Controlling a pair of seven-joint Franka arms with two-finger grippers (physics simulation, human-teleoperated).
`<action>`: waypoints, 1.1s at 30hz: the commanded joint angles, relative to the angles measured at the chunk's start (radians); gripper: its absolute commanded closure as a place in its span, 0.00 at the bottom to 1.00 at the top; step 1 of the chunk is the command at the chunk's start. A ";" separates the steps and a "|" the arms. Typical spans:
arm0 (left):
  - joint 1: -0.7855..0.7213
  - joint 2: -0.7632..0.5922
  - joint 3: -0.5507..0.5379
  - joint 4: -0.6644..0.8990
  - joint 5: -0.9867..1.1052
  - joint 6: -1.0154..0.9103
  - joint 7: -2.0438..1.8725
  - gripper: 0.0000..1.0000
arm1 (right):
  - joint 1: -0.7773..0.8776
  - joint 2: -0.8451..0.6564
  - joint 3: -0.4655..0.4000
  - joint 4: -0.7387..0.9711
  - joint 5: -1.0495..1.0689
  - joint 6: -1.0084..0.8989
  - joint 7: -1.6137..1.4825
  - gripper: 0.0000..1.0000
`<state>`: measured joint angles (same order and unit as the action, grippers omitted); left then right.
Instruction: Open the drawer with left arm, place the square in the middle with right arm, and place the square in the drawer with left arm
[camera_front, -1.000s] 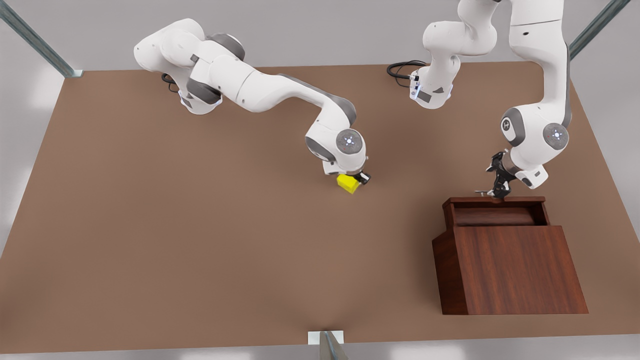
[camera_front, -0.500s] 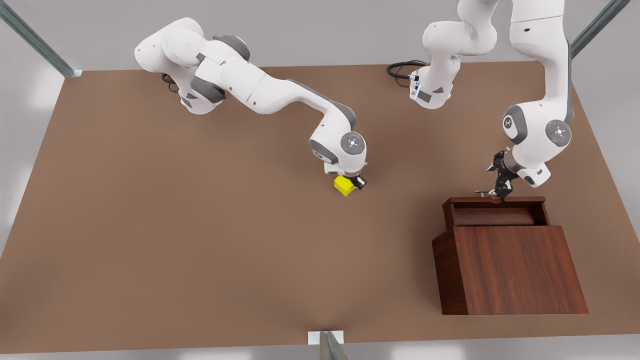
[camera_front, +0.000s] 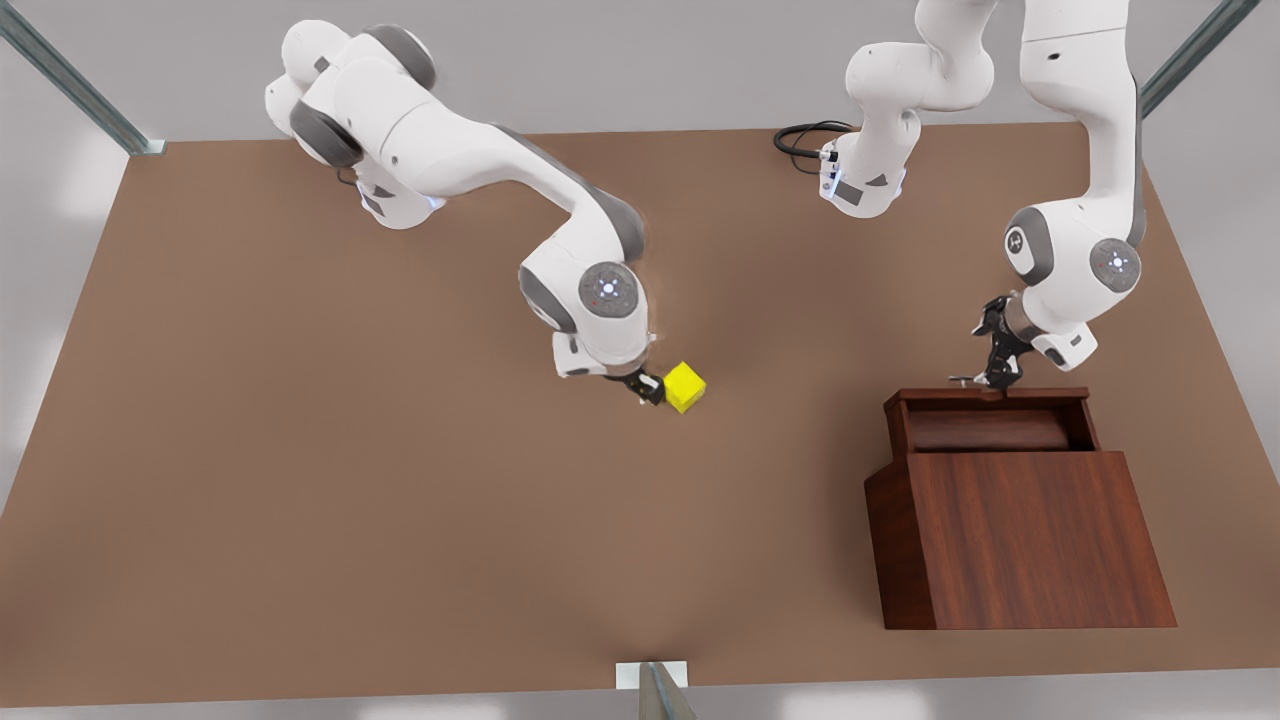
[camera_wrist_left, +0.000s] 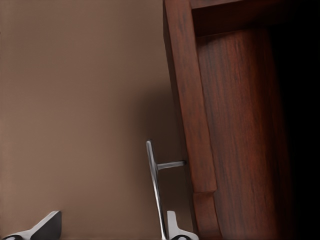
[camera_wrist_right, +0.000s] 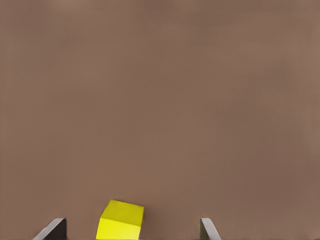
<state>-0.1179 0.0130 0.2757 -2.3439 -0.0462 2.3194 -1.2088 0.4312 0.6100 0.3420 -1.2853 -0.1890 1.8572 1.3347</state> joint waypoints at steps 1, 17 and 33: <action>-0.003 -0.001 0.000 0.000 0.000 -0.002 0.000 0.00 | -0.037 -0.041 0.000 -0.034 0.005 -0.012 -0.075 0.00; -0.008 0.036 -0.442 0.713 0.052 -0.825 -0.021 0.00 | -0.571 -0.309 -0.008 0.014 0.117 -0.313 -1.043 0.00; -0.175 0.562 -0.745 0.618 0.342 -0.041 1.241 0.00 | -0.583 -0.295 -0.008 0.000 0.198 -0.280 -1.138 0.00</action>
<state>-0.2964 0.5754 -0.4693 -1.7372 0.2769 2.2801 0.0317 -0.1517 0.3145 0.3329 -1.2855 0.0092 1.5769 0.1964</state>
